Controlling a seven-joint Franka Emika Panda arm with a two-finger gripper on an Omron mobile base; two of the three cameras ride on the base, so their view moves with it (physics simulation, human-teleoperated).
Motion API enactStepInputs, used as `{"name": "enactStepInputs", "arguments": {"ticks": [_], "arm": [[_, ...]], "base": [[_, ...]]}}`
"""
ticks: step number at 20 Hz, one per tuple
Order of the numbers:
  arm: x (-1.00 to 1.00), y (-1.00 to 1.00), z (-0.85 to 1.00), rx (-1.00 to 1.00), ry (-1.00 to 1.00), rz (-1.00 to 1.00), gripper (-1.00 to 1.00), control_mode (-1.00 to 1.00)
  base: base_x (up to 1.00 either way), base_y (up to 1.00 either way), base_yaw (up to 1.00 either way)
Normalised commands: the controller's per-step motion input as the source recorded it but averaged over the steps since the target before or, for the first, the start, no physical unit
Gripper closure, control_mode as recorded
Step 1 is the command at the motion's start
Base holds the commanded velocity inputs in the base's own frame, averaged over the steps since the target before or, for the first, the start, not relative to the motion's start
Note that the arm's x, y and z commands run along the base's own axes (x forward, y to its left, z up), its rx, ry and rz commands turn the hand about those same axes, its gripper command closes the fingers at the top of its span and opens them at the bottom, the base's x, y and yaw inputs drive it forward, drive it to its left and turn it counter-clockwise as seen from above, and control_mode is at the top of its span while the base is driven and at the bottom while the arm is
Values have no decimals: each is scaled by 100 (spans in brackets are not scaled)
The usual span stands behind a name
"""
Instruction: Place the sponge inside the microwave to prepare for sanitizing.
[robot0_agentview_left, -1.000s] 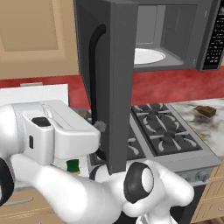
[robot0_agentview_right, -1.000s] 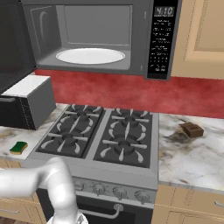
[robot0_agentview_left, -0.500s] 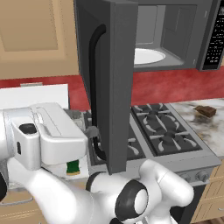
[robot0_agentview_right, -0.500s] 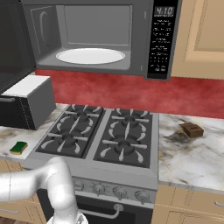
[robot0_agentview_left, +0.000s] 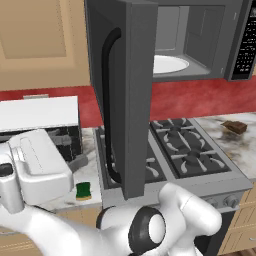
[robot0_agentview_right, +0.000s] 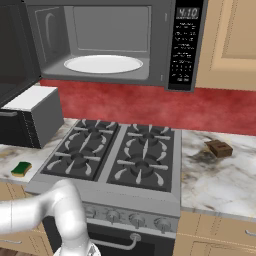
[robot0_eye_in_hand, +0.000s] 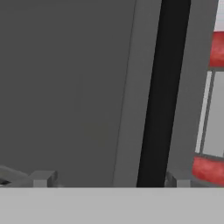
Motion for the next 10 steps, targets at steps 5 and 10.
{"name": "enactStepInputs", "arguments": {"ticks": [5,10], "arm": [[-14,44,-10,0,7,4,-100,-100],[-97,1,2,4,1,10,-100,-100]], "base": [[0,0,0],[0,0,0]]}}
